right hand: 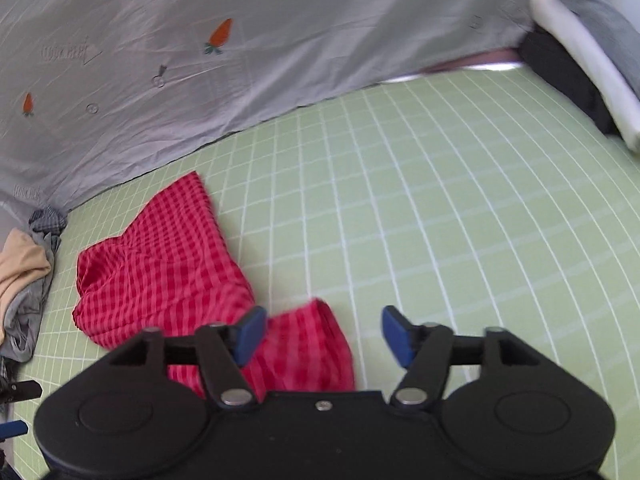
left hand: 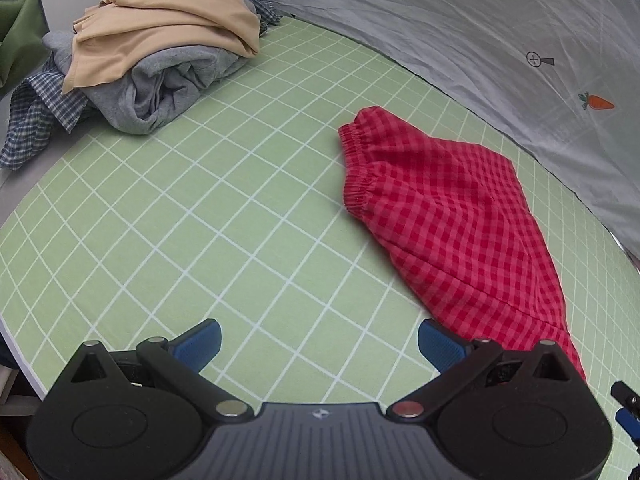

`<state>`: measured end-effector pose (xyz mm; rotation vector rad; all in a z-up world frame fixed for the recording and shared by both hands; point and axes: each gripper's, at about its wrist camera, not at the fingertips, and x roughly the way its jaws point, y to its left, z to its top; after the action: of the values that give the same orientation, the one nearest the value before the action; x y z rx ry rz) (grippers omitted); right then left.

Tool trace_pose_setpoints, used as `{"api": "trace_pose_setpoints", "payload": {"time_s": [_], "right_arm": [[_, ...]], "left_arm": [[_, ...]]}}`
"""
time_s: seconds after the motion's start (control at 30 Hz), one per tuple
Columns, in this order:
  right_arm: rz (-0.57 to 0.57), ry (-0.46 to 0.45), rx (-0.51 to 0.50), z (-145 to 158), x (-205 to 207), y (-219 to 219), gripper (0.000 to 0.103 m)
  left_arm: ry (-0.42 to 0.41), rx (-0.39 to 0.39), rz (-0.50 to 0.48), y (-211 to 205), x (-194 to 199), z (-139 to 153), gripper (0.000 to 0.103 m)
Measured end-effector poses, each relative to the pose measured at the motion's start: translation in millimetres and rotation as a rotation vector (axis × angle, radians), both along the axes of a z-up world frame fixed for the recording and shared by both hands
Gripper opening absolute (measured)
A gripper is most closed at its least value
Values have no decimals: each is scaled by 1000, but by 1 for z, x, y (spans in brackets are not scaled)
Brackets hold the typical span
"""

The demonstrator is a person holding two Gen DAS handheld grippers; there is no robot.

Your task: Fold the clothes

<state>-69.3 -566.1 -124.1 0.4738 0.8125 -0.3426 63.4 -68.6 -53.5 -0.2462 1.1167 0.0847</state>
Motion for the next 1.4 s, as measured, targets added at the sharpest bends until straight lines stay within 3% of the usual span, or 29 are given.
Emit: {"api": "trace_pose_setpoints", "payload": {"time_s": [0.1,0.17,0.33,0.5,0.6,0.7,0.73,0.77,0.97,1.07,1.13,1.2,1.27,1.3,1.33,1.4], "right_arm": [[43,1,-17,-6,32,3,90],[76,5,-33,-12,55,6,103],[153,56,-81,-29,116,13,103],[210,76,-34,-49,172,18,103],[230,22,-17,-40,169,17,99],[250,-34,-2,-30,164,17,64],[257,-53,3,-26,162,17,30],[263,-72,8,-23,161,17,2],[302,-185,39,-3,151,16,1],[19,-299,22,28,85,-29,1],[-207,-235,-117,32,37,-53,3],[-308,-46,-226,16,5,-71,4],[-363,102,-239,-1,-26,-85,21],[-388,105,-213,-5,-43,-86,28],[-412,103,-185,-7,-59,-88,42],[-430,83,-153,-9,-83,-89,46]], "left_arm": [[7,13,19,1,21,-5,103],[17,21,33,1,39,-11,103],[56,39,31,0,75,-29,103],[98,56,16,-3,108,-47,103],[112,59,14,-3,119,-54,103],[112,64,21,0,118,-54,103],[112,66,24,0,117,-53,103],[111,68,26,0,116,-52,103],[62,60,-3,-10,100,-33,103],[25,57,-36,-21,84,-20,103],[4,55,-61,-29,71,-12,103],[-7,50,-94,-40,56,-7,103],[-9,47,-128,-51,41,-5,103],[-9,46,-146,-56,33,-5,103],[-7,46,-161,-61,26,-5,103],[1,45,-181,-71,14,-7,103]]}}
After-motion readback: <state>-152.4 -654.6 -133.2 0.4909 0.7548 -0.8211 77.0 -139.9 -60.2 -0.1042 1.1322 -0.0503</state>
